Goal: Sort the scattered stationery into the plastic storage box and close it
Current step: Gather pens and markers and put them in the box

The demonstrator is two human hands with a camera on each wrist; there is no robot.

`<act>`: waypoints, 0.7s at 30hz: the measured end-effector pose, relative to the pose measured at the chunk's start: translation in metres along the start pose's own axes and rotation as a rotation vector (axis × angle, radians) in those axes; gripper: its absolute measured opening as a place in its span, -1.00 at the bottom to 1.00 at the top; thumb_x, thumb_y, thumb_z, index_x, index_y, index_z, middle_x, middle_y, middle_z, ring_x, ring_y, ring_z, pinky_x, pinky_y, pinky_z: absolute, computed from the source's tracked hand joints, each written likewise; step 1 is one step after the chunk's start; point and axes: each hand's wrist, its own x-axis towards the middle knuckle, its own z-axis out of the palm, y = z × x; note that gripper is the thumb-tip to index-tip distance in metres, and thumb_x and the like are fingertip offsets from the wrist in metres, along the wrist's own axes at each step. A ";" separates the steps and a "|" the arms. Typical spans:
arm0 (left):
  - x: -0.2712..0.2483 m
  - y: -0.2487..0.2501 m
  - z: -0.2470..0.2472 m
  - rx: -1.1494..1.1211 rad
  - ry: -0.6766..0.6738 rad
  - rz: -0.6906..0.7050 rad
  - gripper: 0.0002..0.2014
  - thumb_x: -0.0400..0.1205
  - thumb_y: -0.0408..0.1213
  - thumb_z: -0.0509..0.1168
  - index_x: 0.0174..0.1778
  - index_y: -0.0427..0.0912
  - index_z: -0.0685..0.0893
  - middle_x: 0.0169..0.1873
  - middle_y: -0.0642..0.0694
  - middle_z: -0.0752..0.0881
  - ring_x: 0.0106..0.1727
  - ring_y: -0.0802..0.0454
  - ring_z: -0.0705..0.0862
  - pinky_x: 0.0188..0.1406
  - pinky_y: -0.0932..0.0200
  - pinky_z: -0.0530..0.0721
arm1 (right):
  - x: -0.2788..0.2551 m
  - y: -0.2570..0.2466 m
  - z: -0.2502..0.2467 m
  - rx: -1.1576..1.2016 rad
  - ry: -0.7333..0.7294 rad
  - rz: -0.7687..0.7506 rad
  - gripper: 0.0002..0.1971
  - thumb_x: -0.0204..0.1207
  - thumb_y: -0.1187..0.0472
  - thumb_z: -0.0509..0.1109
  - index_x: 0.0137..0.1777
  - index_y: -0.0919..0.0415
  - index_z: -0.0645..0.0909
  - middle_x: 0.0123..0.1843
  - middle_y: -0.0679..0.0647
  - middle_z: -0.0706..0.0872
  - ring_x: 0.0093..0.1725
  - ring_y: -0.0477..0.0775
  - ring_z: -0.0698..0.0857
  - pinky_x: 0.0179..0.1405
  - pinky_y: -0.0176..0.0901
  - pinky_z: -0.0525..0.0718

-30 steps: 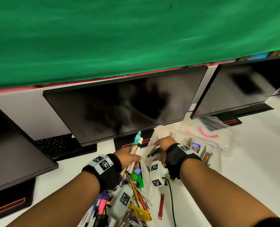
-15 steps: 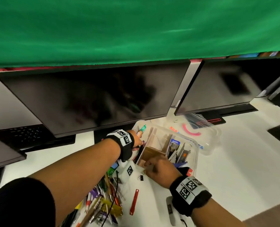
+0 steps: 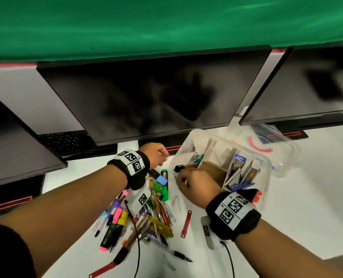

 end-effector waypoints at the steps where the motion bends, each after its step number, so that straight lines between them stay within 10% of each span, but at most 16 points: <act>1: -0.007 -0.015 -0.006 0.073 0.007 -0.020 -0.89 0.54 -0.43 0.33 -0.15 -0.15 0.72 -0.40 0.01 0.64 -0.29 0.10 0.62 -0.28 0.37 0.53 | 0.003 -0.007 0.010 -0.010 -0.039 -0.015 -0.80 0.56 0.22 0.21 -0.10 0.19 0.68 -0.07 0.13 0.77 -0.08 0.14 0.72 -0.05 -0.02 0.66; 9: -0.055 -0.151 -0.027 0.451 -0.074 -0.269 -0.74 0.60 -0.27 0.28 0.21 -0.13 0.62 0.27 -0.14 0.61 0.30 -0.11 0.58 0.29 0.12 0.53 | 0.038 -0.024 0.095 -0.216 -0.286 0.302 -0.65 0.64 0.33 0.07 0.37 0.33 0.49 0.30 0.27 0.60 0.24 0.24 0.63 0.22 -0.05 0.60; 21: -0.048 -0.195 -0.019 0.405 -0.017 -0.342 -0.68 0.64 -0.24 0.23 0.31 -0.16 0.51 0.35 -0.16 0.49 0.38 -0.13 0.51 0.34 0.09 0.49 | 0.121 -0.035 0.117 -0.338 -0.138 0.348 -0.61 0.54 0.34 0.21 0.38 0.28 0.38 0.40 0.21 0.42 0.38 0.22 0.43 0.36 -0.01 0.51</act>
